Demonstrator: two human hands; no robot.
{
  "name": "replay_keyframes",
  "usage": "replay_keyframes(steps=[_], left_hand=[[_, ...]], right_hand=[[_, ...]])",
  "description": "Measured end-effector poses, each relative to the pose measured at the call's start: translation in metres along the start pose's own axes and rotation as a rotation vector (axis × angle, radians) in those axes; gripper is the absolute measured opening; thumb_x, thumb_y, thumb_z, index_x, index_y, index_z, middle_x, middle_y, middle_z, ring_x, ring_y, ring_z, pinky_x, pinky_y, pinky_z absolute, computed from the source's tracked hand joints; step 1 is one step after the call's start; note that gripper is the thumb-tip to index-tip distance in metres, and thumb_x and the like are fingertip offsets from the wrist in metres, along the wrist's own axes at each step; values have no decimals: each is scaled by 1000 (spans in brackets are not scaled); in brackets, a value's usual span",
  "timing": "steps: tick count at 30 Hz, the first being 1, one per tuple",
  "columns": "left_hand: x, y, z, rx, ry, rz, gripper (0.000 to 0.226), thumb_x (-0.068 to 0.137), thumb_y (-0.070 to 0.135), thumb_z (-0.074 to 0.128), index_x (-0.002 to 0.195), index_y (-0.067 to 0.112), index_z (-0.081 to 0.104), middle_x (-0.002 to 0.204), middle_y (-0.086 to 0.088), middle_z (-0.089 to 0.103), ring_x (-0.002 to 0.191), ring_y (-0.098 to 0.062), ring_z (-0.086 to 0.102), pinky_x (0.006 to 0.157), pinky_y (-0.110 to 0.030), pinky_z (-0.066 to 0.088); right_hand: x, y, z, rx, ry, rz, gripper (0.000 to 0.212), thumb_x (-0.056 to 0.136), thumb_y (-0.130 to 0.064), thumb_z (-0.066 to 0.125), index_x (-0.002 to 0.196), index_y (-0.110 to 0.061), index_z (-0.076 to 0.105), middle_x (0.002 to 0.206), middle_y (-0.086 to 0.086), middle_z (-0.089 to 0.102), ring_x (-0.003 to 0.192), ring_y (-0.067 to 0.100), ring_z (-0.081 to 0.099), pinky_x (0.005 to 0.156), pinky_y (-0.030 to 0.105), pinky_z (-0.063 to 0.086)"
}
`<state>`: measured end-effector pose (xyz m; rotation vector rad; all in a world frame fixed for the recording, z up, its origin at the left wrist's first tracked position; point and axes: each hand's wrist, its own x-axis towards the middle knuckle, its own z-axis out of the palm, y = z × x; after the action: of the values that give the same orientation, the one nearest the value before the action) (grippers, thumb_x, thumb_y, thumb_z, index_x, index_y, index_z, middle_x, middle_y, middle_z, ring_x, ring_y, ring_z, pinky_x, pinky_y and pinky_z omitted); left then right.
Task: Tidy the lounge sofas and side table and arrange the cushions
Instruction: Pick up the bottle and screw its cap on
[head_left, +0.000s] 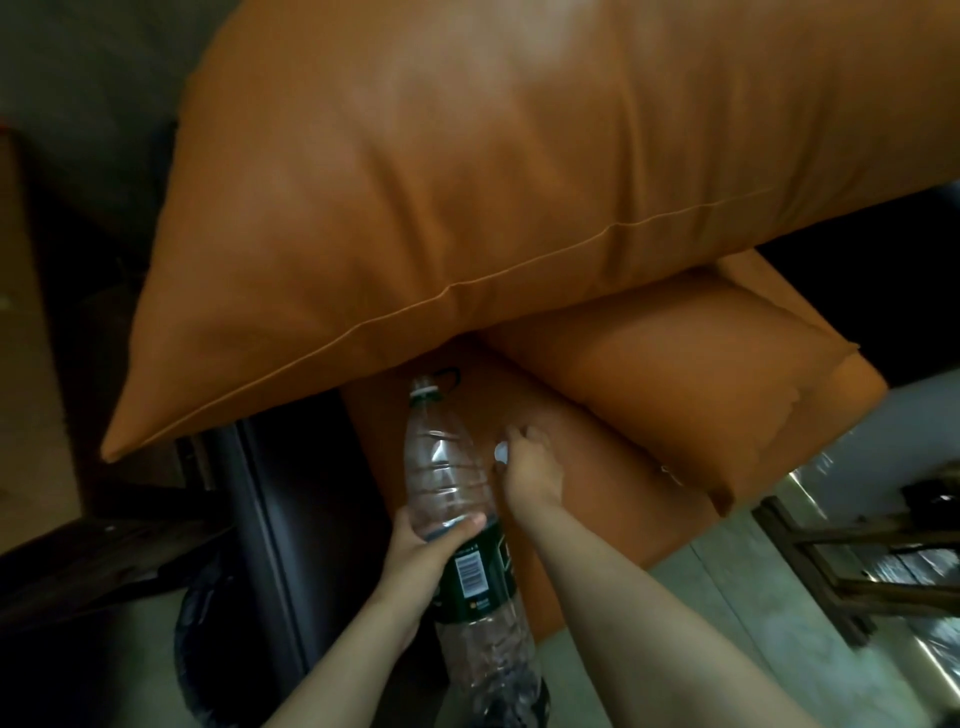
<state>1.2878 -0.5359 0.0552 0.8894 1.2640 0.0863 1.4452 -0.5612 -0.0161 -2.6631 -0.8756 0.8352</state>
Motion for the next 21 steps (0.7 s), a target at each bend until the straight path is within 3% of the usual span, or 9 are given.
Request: replay_keyframes(steps=[8, 13, 18, 21], left_hand=[[-19, 0, 2, 14, 15, 17, 56, 71, 15, 84, 113, 15, 48, 101, -5, 66, 86, -18, 67, 64, -26, 50], [-44, 8, 7, 51, -14, 16, 91, 40, 38, 95, 117, 14, 51, 105, -9, 69, 90, -24, 71, 74, -35, 56], [-75, 21, 8, 95, -52, 58, 98, 31, 46, 88, 117, 16, 52, 107, -11, 69, 90, -24, 72, 79, -39, 58], [-98, 33, 5, 134, -103, 89, 102, 30, 46, 89, 119, 15, 51, 107, -10, 69, 90, -23, 71, 74, -35, 57]], right_hand=[[-30, 10, -13, 171, 13, -82, 33, 87, -10, 56, 120, -11, 57, 123, 10, 51, 116, 29, 47, 87, 35, 45], [-55, 11, -41, 268, 81, -96, 30, 87, -13, 59, 117, -14, 59, 120, 7, 54, 111, 27, 51, 87, 33, 44], [-90, 13, -78, 328, 165, -74, 29, 85, -17, 65, 113, -19, 59, 114, 2, 56, 105, 23, 56, 86, 36, 48], [-117, 8, -105, 357, 235, -81, 29, 86, -20, 67, 113, -21, 59, 111, -1, 57, 103, 17, 57, 87, 36, 50]])
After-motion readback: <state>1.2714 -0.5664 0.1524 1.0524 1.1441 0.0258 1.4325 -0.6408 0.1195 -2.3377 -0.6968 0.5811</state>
